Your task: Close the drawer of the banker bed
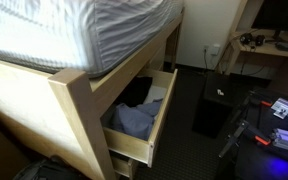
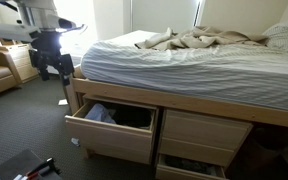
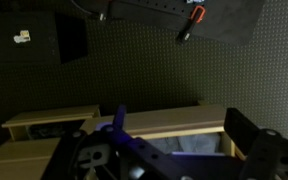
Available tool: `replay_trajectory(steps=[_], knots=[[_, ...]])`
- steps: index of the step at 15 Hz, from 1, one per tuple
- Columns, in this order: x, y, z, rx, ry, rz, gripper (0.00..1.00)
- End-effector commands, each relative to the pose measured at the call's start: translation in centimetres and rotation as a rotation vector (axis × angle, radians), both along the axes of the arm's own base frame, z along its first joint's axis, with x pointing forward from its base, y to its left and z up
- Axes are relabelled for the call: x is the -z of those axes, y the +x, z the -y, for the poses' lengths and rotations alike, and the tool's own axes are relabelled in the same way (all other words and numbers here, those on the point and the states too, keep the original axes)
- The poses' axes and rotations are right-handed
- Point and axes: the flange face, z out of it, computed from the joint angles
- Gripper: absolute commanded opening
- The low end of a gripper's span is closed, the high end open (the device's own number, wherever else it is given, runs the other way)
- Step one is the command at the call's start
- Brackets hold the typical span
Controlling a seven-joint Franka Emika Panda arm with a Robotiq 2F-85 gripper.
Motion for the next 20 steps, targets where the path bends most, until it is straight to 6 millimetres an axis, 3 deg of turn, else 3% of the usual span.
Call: replay_trajectory(steps=[1,4,6,7,10,12,13,15,18,20], knots=[[9.1,0.0,0.8,0.123,-0.065,-0.154,1.00],[15.8,0.4,1.2,0.265,-0.072,-0.280,1.00],[16.1,1.1,0.8,0.286,0.000,-0.248,1.00],[15.1,0.9,0.7,0.252,-0.046,-0.268,1.00],[15.9,1.3,0.5,0.265,-0.021,-0.265,1.00],[18.4,3.3,-0.1,0.401,0.010,-0.166,1.00],[18.4,4.8,-0.1,0.437,0.014,-0.124,1.00],[20.3,6.6,0.7,0.526,-0.013,-0.040,1.00],[25.2,8.6,2.6,0.685,-0.041,0.027,1.00],[29.1,8.9,4.0,0.796,-0.063,0.031,1.00]])
